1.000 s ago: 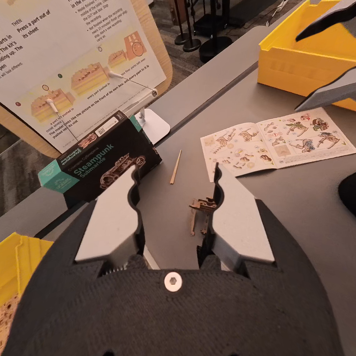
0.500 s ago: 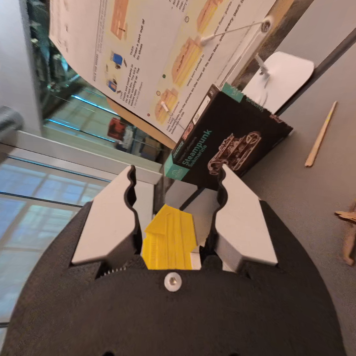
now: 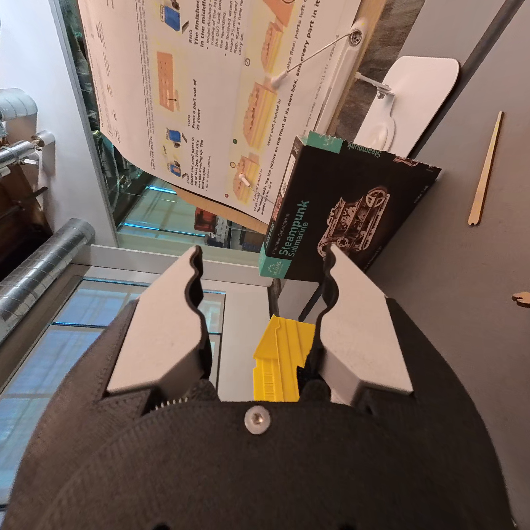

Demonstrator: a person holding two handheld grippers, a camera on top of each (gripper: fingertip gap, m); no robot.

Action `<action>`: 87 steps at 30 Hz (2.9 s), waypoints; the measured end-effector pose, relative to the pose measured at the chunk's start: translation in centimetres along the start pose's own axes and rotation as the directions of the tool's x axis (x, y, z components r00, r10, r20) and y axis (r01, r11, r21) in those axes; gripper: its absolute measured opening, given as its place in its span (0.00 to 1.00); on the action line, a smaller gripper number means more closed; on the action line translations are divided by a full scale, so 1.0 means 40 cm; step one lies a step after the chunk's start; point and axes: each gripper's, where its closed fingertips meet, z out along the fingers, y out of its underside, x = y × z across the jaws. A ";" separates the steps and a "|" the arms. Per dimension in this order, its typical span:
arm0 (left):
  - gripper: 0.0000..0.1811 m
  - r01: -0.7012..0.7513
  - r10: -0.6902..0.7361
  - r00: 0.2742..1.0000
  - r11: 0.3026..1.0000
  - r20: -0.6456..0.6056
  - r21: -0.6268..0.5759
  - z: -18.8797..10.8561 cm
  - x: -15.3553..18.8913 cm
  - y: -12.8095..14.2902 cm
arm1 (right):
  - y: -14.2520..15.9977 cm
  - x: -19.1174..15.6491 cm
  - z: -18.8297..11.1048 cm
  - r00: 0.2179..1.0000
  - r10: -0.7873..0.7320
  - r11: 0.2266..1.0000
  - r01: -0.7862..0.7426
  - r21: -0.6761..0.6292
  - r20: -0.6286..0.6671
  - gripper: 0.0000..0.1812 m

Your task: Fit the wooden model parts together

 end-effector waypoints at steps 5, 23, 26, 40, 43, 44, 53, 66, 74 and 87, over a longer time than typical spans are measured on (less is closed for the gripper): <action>0.46 -0.013 0.013 1.000 1.000 -0.004 0.007 -0.002 0.007 -0.007 | 0.001 0.004 -0.001 1.000 0.004 1.000 -0.004 0.000 0.001 0.56; 0.45 -0.011 0.011 1.000 1.000 -0.026 0.014 -0.001 0.018 -0.009 | 0.003 0.006 0.000 1.000 -0.001 1.000 0.001 -0.003 -0.002 0.56; 0.45 -0.008 0.008 1.000 1.000 -0.029 0.014 -0.001 0.018 -0.008 | 0.004 0.006 0.000 1.000 -0.002 1.000 0.002 -0.005 -0.002 0.56; 0.47 0.513 -0.506 0.851 0.858 -0.141 0.017 0.011 -0.035 0.007 | 0.008 0.008 0.005 1.000 -0.008 1.000 0.008 -0.013 -0.004 0.56; 0.49 0.626 -0.617 0.776 0.778 -0.130 0.045 0.007 -0.074 0.015 | 0.009 0.007 0.008 1.000 -0.009 1.000 0.009 -0.015 -0.002 0.56; 0.49 0.648 -0.638 0.760 0.760 -0.127 0.055 0.005 -0.085 0.017 | 0.010 0.005 0.009 1.000 -0.010 1.000 0.010 -0.017 0.000 0.56; 0.49 0.717 -0.710 0.697 0.691 -0.098 0.091 -0.005 -0.141 0.044 | 0.011 -0.004 0.014 1.000 -0.023 0.999 0.023 -0.024 0.008 0.56; 0.48 0.713 -0.708 0.701 0.696 -0.090 0.081 -0.002 -0.144 0.055 | 0.010 -0.006 0.011 1.000 -0.025 0.999 0.025 -0.022 0.012 0.56; 0.48 0.714 -0.709 0.700 0.696 -0.088 0.076 -0.001 -0.147 0.060 | 0.012 -0.009 0.014 1.000 -0.029 0.999 0.029 -0.026 0.013 0.56; 0.48 0.710 -0.705 0.703 0.701 -0.089 0.063 0.003 -0.143 0.065 | 0.014 -0.008 0.014 1.000 -0.029 0.999 0.029 -0.030 0.008 0.56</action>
